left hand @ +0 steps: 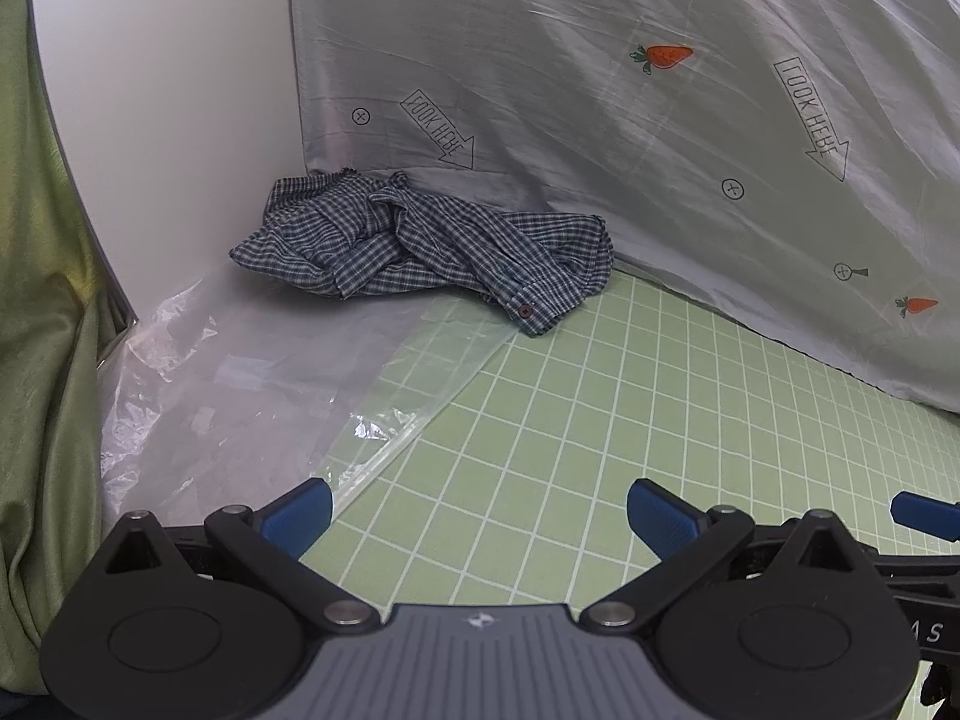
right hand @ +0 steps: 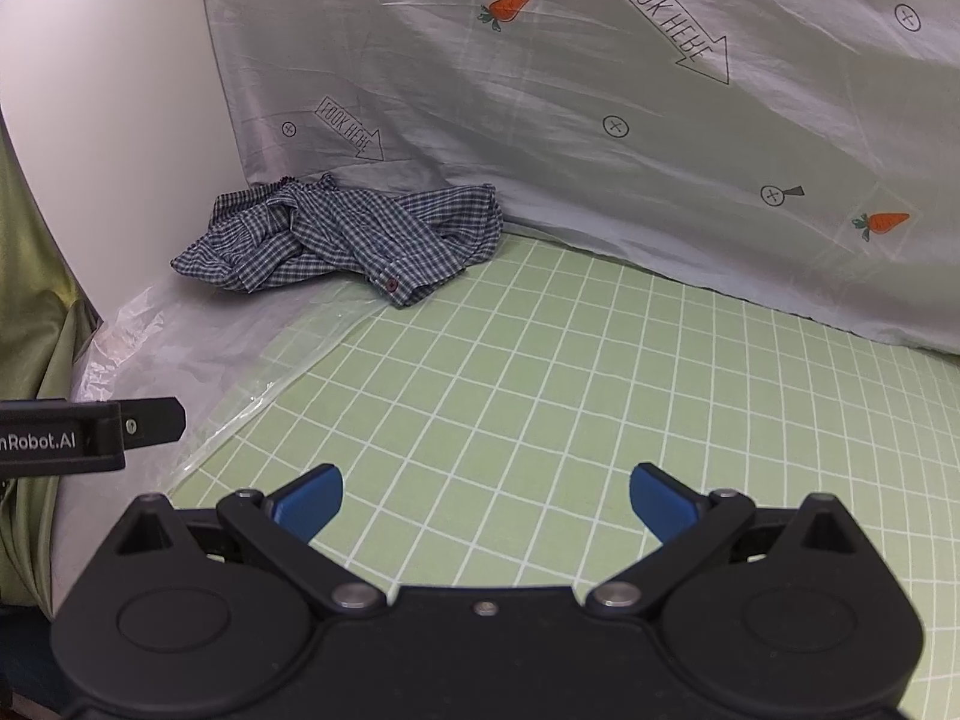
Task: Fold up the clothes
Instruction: 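Move both open grippers toward the crumpled plaid shirt, then grasp the plaid shirt with the left gripper while the right gripper grasps the cuff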
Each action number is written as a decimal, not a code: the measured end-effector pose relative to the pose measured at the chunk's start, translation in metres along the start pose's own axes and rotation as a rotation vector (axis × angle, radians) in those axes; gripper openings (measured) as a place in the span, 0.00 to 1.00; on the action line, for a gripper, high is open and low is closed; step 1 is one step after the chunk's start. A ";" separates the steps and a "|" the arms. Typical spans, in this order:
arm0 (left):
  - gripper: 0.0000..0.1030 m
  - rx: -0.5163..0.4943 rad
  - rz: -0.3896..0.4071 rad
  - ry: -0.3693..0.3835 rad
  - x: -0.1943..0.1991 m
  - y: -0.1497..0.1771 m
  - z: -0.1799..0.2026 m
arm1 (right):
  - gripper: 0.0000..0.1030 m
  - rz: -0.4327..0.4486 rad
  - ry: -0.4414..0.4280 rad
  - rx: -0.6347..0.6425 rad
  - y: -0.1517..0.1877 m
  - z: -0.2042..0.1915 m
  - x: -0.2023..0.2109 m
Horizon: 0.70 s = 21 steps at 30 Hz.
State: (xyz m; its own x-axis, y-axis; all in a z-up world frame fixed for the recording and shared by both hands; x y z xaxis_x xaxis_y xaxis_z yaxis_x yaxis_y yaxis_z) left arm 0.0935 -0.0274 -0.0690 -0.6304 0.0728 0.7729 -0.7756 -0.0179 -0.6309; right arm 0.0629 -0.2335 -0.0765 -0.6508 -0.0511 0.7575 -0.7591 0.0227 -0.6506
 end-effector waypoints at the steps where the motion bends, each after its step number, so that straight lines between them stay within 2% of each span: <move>1: 1.00 -0.001 0.001 -0.006 -0.002 -0.003 -0.001 | 1.00 0.002 0.003 0.005 -0.003 0.000 -0.003; 10: 1.00 0.025 -0.023 -0.031 -0.051 -0.036 -0.027 | 1.00 0.014 0.028 0.034 -0.052 -0.001 -0.050; 15: 1.00 0.069 -0.025 -0.076 -0.096 -0.068 -0.061 | 0.99 0.016 0.022 0.070 -0.094 -0.010 -0.097; 18: 0.99 0.093 -0.026 -0.106 -0.126 -0.087 -0.085 | 0.94 0.000 0.016 0.083 -0.112 -0.015 -0.130; 21: 0.93 0.112 -0.035 -0.118 -0.159 -0.103 -0.108 | 0.91 -0.014 0.010 0.098 -0.126 -0.022 -0.165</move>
State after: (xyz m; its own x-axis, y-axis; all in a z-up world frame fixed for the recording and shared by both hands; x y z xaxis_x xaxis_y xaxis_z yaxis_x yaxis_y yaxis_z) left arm 0.2769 0.0710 -0.1341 -0.5975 -0.0424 0.8007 -0.7915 -0.1287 -0.5975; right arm 0.2655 -0.2063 -0.1186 -0.6410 -0.0411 0.7665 -0.7629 -0.0759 -0.6420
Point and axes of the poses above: each gripper's, at about its wrist camera, not at the fingertips, and x roughly against the way its jaws point, z to its right, y to its underside, the point moved 8 cm from there along -x, roughly the way its jaws point, and after that the axes turned 3 degrees about -z, right-handed, at the moved point
